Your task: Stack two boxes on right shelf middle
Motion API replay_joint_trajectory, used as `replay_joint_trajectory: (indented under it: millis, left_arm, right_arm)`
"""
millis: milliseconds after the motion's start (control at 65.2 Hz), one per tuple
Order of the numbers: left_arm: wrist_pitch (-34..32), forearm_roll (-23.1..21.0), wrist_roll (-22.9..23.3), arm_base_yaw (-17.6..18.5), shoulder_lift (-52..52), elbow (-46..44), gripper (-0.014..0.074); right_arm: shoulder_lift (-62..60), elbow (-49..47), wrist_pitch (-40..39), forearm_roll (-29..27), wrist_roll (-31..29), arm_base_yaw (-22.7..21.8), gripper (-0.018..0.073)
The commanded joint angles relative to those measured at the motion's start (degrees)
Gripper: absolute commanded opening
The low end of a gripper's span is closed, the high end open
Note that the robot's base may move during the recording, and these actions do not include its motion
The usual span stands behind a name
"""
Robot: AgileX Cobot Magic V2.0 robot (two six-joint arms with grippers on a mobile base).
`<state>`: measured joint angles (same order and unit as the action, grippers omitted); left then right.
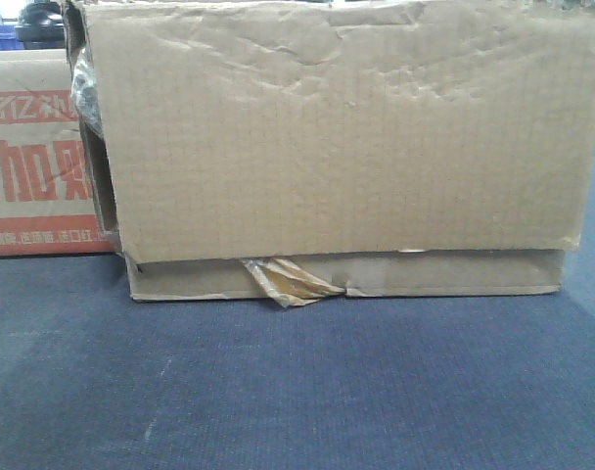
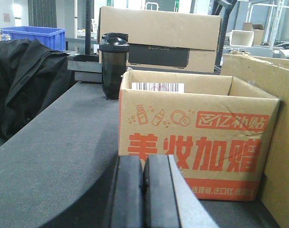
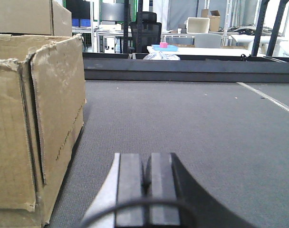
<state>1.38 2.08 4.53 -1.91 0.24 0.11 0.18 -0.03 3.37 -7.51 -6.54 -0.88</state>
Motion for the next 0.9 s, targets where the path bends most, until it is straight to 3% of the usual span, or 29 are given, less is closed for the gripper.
replay_joint_trajectory:
  millis: [0, 720, 889]
  left_arm:
    - [-0.89, -0.37, -0.08, -0.06, -0.24, -0.11, -0.0111]
    - [-3.83, -0.47, -0.08, -0.07, -0.24, -0.11, -0.0111]
    - [-12.42, -1.40, -0.08, -0.07, -0.24, -0.11, -0.0111]
  right_arm:
    - [-0.18, 0.03, -1.28, 0.27, -0.11, -0.04, -0.0154]
    - [-0.18, 0.03, -5.19, 0.27, -0.11, -0.04, -0.0154]
    - [-0.18, -0.39, -10.29, -0.13, 0.18, -0.04, -0.0154]
